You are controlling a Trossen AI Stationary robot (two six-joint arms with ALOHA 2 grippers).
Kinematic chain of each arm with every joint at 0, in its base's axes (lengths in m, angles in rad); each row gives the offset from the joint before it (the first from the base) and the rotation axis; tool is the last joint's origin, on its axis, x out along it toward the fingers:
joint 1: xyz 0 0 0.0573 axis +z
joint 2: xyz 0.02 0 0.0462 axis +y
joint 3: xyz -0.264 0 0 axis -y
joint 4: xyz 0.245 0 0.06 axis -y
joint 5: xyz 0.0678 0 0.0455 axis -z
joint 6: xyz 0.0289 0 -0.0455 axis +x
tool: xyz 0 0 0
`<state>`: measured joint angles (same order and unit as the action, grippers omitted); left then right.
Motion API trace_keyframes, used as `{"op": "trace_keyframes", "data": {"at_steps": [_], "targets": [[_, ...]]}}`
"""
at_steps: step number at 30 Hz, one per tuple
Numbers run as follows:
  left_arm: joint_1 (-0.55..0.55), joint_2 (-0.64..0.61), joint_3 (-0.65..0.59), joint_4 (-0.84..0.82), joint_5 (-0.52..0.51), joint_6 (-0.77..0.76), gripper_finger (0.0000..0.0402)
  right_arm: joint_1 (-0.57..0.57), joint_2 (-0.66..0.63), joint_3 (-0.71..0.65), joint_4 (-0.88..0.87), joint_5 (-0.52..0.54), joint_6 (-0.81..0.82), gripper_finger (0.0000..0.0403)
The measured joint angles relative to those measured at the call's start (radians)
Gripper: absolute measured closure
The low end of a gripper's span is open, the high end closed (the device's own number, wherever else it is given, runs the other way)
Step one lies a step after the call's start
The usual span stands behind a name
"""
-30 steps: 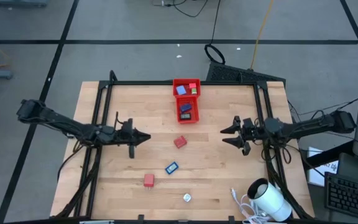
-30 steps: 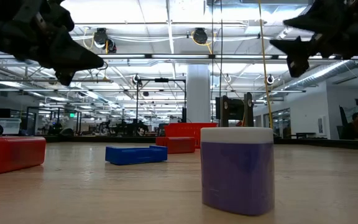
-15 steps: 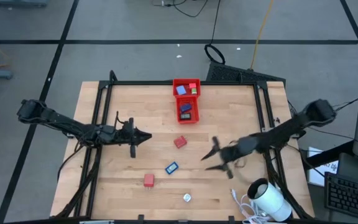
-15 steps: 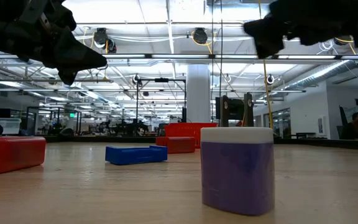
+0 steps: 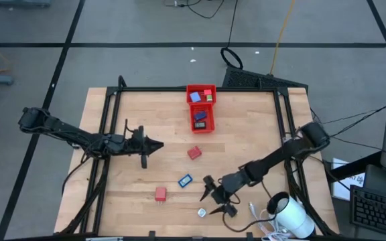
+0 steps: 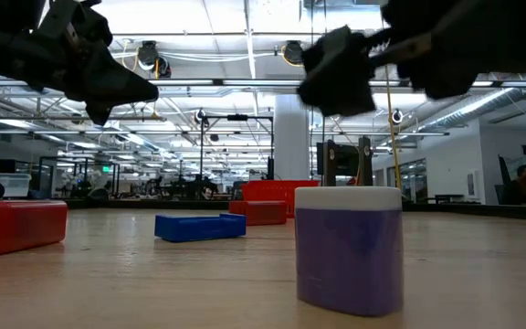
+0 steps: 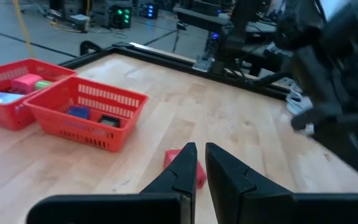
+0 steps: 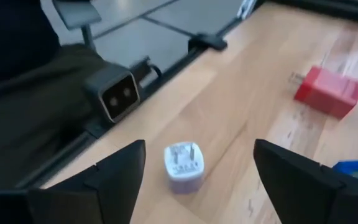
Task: Pick & Place Office items
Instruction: Put the purple charger adapter into the top red bin
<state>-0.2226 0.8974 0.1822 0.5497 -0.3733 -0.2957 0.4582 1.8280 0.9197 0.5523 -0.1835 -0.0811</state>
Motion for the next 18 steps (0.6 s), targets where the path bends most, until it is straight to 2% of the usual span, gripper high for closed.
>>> {"op": "trace_keyframes", "data": {"at_steps": [6, 18], "targets": [[0.000, 0.000, 0.000, 0.000, -0.019, -0.021, 0.0364, -0.005, 0.096, 0.020, 0.064, -0.003, 0.057, 0.0117], [0.000, -0.001, 0.000, 0.001, -0.019, -0.022, 0.0364, 0.024, 0.109, 0.021, 0.129, 0.001, 0.075, 0.0145]]}}
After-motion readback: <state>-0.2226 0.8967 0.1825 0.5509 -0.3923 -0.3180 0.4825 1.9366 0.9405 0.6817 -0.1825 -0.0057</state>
